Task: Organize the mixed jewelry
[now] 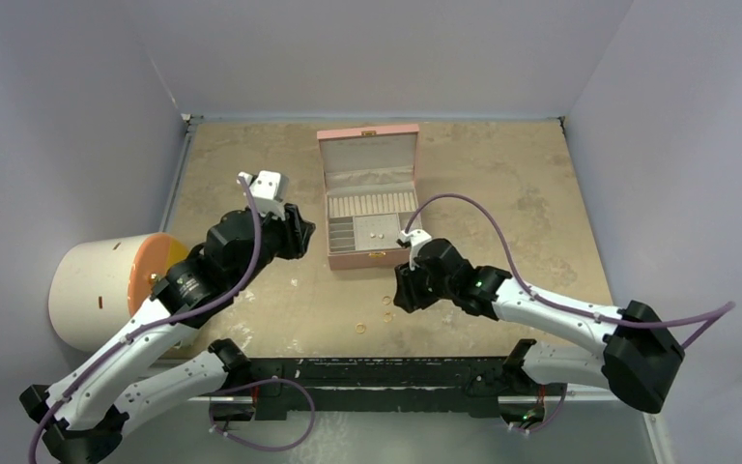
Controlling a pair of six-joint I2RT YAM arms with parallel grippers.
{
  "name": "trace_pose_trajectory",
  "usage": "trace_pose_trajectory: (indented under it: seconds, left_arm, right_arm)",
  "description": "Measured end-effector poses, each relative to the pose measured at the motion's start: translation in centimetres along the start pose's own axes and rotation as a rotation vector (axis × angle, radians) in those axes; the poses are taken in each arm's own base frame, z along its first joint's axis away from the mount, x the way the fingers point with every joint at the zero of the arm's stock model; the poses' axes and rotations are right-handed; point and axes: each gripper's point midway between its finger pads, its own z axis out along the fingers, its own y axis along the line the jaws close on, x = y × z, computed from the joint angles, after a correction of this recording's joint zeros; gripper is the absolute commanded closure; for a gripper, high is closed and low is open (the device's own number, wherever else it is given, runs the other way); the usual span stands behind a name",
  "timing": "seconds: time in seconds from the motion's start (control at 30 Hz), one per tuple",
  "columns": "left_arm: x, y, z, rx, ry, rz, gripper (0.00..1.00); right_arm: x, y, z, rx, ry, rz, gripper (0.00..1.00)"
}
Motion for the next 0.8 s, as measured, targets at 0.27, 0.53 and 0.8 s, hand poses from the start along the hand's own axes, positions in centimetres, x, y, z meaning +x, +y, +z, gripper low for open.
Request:
trace_pose_trajectory:
  seconds: [0.27,0.53,0.8]
  left_arm:
    - [1.8,0.4,0.8,-0.018,0.047,0.016,0.61]
    - [1.8,0.4,0.8,-0.021,0.046,0.016,0.61]
    - [1.7,0.5,0.8,-0.027,0.045,0.017,0.61]
  right_arm:
    - [2.3,1.4,2.3,-0.059,0.094,-0.078,0.54]
    - [3.6,1.6,3.7,-0.067,0.136,-0.14,0.56]
    - [4.7,1.1,4.5,-0.037,0.173,-0.183,0.59]
